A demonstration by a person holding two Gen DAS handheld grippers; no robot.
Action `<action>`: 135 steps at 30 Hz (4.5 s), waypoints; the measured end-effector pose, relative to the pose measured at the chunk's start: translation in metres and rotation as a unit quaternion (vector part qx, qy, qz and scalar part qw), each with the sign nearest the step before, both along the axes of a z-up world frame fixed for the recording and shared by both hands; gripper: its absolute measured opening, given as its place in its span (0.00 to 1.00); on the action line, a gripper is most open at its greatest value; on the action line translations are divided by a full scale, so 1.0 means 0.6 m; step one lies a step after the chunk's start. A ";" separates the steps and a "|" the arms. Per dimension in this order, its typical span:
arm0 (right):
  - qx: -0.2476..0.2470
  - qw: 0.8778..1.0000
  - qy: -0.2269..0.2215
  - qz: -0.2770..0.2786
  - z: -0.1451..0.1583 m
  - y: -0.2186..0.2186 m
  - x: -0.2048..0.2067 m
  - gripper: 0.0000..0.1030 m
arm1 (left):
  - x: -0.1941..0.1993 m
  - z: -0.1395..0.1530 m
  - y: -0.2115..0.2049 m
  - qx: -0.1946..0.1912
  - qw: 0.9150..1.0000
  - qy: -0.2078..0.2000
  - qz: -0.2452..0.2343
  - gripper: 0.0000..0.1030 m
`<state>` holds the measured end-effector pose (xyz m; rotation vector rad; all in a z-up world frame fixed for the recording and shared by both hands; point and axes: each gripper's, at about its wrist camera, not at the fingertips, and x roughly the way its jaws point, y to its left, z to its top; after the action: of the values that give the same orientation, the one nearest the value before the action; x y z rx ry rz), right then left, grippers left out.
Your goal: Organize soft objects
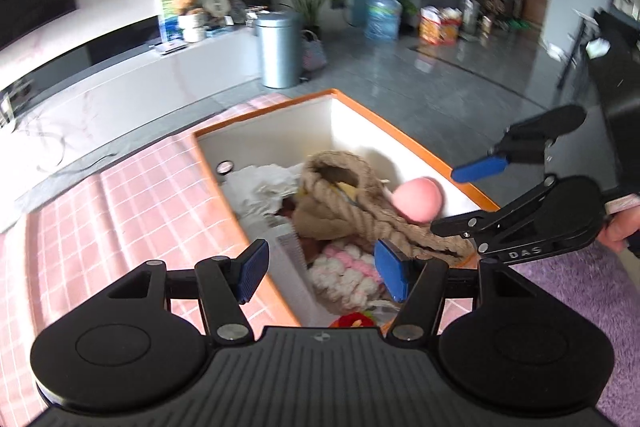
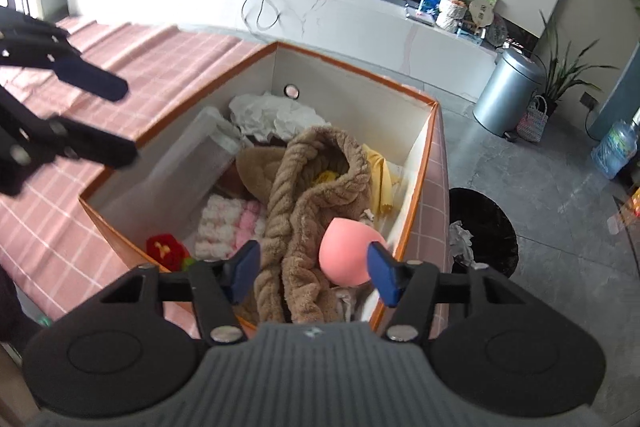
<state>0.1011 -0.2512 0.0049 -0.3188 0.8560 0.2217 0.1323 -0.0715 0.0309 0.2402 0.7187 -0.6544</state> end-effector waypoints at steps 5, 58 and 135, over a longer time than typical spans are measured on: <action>-0.060 0.998 0.017 0.022 -0.026 0.004 0.038 0.49 | 0.006 -0.015 0.016 -0.009 1.000 0.014 0.024 0.70; 0.144 0.976 -0.139 -0.081 0.091 0.073 -0.147 0.87 | -0.114 0.029 0.062 -0.080 0.983 -0.107 0.126 0.86; 0.098 0.955 -0.188 -0.208 -0.033 0.141 -0.236 0.98 | -0.181 -0.073 0.101 -0.028 0.958 -0.079 0.275 0.94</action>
<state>-0.0407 -0.1668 -0.0147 0.0121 0.5014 -0.1451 0.0235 -0.0108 -0.0130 0.0327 0.5758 -0.1217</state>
